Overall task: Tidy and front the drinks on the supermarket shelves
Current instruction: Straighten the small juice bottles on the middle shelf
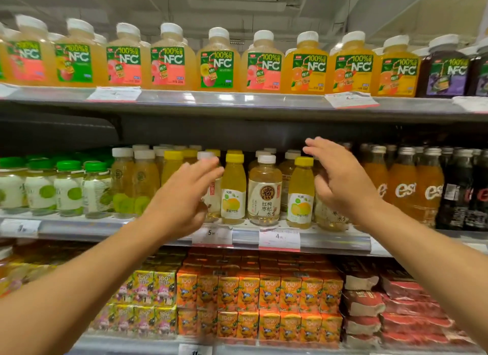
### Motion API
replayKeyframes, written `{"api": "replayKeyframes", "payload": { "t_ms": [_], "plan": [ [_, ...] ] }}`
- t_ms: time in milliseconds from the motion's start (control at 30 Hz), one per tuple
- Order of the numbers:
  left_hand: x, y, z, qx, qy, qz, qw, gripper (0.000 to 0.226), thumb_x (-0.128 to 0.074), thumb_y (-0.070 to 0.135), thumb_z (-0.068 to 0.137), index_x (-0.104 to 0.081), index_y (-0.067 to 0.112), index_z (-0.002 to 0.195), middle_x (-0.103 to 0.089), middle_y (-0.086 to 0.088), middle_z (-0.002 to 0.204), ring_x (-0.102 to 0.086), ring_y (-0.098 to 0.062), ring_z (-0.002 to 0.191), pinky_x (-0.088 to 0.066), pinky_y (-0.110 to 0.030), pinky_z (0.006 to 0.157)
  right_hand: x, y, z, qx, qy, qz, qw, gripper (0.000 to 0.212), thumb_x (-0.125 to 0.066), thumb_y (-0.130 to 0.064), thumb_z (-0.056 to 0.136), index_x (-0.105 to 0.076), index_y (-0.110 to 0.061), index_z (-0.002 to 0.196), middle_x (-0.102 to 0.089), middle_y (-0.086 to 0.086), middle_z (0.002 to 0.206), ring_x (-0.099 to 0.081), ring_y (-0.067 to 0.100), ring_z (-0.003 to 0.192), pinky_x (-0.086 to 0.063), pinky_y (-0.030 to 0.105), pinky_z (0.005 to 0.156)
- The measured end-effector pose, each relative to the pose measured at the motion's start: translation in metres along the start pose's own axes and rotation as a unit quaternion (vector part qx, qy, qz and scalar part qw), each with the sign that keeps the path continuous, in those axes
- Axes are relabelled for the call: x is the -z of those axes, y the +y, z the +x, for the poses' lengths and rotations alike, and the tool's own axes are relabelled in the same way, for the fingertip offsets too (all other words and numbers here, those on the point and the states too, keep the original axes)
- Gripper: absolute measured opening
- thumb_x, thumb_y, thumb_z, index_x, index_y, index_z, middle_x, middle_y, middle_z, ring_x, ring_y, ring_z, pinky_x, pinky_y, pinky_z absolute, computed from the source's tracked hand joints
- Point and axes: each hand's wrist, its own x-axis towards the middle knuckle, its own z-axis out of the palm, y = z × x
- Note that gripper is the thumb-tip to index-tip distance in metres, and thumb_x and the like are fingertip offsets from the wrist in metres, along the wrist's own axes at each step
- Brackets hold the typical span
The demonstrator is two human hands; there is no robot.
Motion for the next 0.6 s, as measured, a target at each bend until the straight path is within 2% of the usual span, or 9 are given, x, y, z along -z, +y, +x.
{"api": "replayKeyframes", "payload": {
  "t_ms": [33, 100, 200, 267, 367, 433, 533, 600],
  "plan": [
    [-0.009, 0.001, -0.017, -0.004, -0.028, -0.003, 1.0, 0.071, -0.063, 0.004, 0.075, -0.044, 0.014, 0.143, -0.04, -0.003, 0.15, -0.034, -0.023, 0.139, -0.017, -0.033, 0.115, -0.006, 0.002, 0.0, -0.033, -0.02, 0.019, 0.999, 0.052, -0.057, -0.004, 0.087, -0.052, -0.012, 0.138, -0.05, 0.007, 0.145, -0.04, 0.021, 0.137, -0.027, 0.029, 0.111],
    [-0.024, 0.003, -0.043, 0.015, -0.062, -0.013, 0.998, 0.06, -0.062, 0.01, 0.079, -0.051, 0.015, 0.138, -0.049, -0.001, 0.143, -0.042, -0.021, 0.134, -0.022, -0.029, 0.112, -0.016, 0.008, 0.009, -0.112, -0.051, 0.023, 0.992, 0.047, -0.057, -0.022, 0.093, -0.05, -0.018, 0.14, -0.053, 0.004, 0.142, -0.044, 0.022, 0.133, -0.034, 0.033, 0.106],
    [-0.034, 0.004, -0.059, 0.045, -0.064, -0.023, 0.997, 0.047, -0.056, 0.022, 0.087, -0.055, 0.016, 0.134, -0.056, 0.0, 0.135, -0.049, -0.02, 0.126, -0.034, -0.034, 0.108, -0.027, 0.012, 0.027, -0.165, -0.109, -0.034, 0.98, 0.052, -0.054, -0.045, 0.095, -0.046, -0.023, 0.141, -0.056, 0.004, 0.137, -0.051, 0.025, 0.123, -0.045, 0.041, 0.097],
    [-0.035, 0.006, -0.061, 0.062, -0.064, -0.025, 0.996, 0.046, -0.05, 0.028, 0.09, -0.054, 0.018, 0.135, -0.056, 0.001, 0.135, -0.049, -0.019, 0.125, -0.036, -0.035, 0.106, -0.03, 0.014, 0.035, -0.177, -0.119, -0.029, 0.977, 0.046, -0.056, -0.047, 0.093, -0.05, -0.023, 0.132, -0.061, 0.005, 0.123, -0.056, 0.022, 0.102, -0.048, 0.036, 0.082],
    [-0.034, 0.013, -0.061, 0.083, -0.071, -0.029, 0.994, 0.047, -0.054, 0.026, 0.09, -0.051, 0.021, 0.137, -0.054, 0.004, 0.136, -0.045, -0.016, 0.128, -0.035, -0.034, 0.107, -0.029, 0.018, 0.042, -0.179, -0.106, -0.023, 0.978, 0.028, -0.063, -0.041, 0.091, -0.046, -0.03, 0.11, -0.059, 0.002, 0.105, -0.053, 0.017, 0.085, -0.046, 0.03, 0.067],
    [-0.033, 0.02, -0.06, 0.091, -0.079, -0.033, 0.992, 0.049, -0.054, 0.027, 0.09, -0.049, 0.021, 0.138, -0.051, 0.005, 0.139, -0.042, -0.014, 0.129, -0.033, -0.033, 0.108, -0.027, 0.019, 0.043, -0.177, -0.109, -0.006, 0.978, 0.03, -0.067, -0.039, 0.089, -0.041, -0.033, 0.103, -0.056, -0.003, 0.095, -0.052, 0.011, 0.074, -0.042, 0.023, 0.054],
    [-0.032, 0.032, -0.055, 0.098, -0.091, -0.044, 0.99, 0.049, -0.052, 0.029, 0.091, -0.047, 0.021, 0.139, -0.048, 0.005, 0.14, -0.039, -0.013, 0.131, -0.031, -0.032, 0.109, -0.024, 0.02, 0.037, -0.156, -0.114, 0.026, 0.981, 0.038, -0.072, -0.043, 0.084, -0.04, -0.032, 0.102, -0.051, -0.011, 0.086, -0.051, 0.005, 0.072, -0.039, 0.022, 0.051],
    [-0.031, 0.043, -0.048, 0.107, -0.088, -0.06, 0.989, 0.047, -0.05, 0.029, 0.093, -0.046, 0.02, 0.139, -0.048, 0.004, 0.141, -0.038, -0.014, 0.131, -0.031, -0.032, 0.108, -0.022, 0.017, 0.035, -0.15, -0.125, 0.055, 0.979, 0.045, -0.074, -0.045, 0.082, -0.042, -0.029, 0.109, -0.054, -0.009, 0.091, -0.055, 0.008, 0.076, -0.041, 0.023, 0.053]
  ]
}}
